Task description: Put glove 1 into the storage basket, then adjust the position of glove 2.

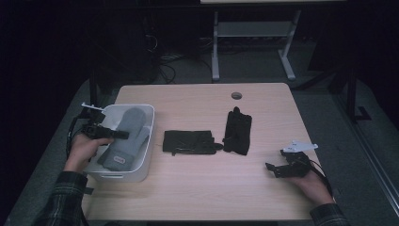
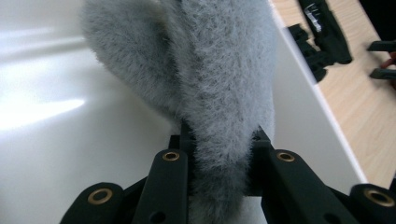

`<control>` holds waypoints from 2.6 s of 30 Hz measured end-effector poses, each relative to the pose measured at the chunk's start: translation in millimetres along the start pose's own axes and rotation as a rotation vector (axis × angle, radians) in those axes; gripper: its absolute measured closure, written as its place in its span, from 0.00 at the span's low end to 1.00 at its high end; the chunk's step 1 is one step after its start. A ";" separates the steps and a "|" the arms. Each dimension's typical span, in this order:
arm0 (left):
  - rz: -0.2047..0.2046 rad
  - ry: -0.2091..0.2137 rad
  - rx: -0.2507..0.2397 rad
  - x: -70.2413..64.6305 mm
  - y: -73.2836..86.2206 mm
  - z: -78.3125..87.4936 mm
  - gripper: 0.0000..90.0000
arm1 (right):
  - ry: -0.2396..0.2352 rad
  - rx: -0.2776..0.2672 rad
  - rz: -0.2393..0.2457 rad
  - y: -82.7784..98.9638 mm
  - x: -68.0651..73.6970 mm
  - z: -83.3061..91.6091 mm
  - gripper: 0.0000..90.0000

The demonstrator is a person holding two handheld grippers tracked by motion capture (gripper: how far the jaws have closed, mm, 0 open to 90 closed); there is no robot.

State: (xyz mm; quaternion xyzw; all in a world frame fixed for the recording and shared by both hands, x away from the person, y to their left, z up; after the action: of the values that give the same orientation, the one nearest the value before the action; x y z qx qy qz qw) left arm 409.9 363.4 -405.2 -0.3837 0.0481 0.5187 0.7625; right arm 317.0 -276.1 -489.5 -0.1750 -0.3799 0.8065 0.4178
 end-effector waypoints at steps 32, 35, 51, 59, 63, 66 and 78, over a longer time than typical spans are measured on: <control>-0.182 -0.209 -0.103 -52.5 -14.4 8.4 0.17 | 0.000 -0.001 0.002 0.1 0.0 0.0 0.16; -0.206 -0.189 -0.128 -70.0 -16.0 4.4 0.16 | 0.000 0.000 0.002 0.1 0.0 0.0 0.16; -0.367 -0.053 -0.167 -160.0 -10.1 -45.7 0.15 | 0.003 0.002 -0.001 0.1 0.2 -0.1 0.14; -0.456 0.009 -0.131 -199.2 5.2 -83.7 0.15 | 0.008 0.006 -0.009 0.0 0.1 -0.4 0.13; -0.486 0.014 -0.109 -206.0 12.8 -98.8 0.15 | 0.009 0.005 -0.006 0.0 -0.1 -0.3 0.13; -0.510 0.011 -0.093 -207.5 23.6 -113.3 0.15 | 0.009 0.006 -0.006 0.0 -0.1 -0.4 0.13; -0.554 -0.015 -0.061 -192.2 58.3 -141.9 0.15 | 0.001 0.015 0.010 -6.3 2.5 -0.5 0.30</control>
State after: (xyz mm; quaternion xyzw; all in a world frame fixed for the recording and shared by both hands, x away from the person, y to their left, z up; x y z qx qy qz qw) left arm 319.9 138.1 -445.3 -0.4012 -0.0797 0.2944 0.8637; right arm 319.2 -271.6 -485.0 -0.1740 -0.3729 0.8113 0.4153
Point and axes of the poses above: each handheld gripper's, and its own axes: z roughly backward along the jaws, y roughly out of its underside, x roughly to its left, the point moved 1 cm from there along -z, roughly forward along the jaws, and after that the axes turned 3 degrees about -x, right-handed, at the moved point
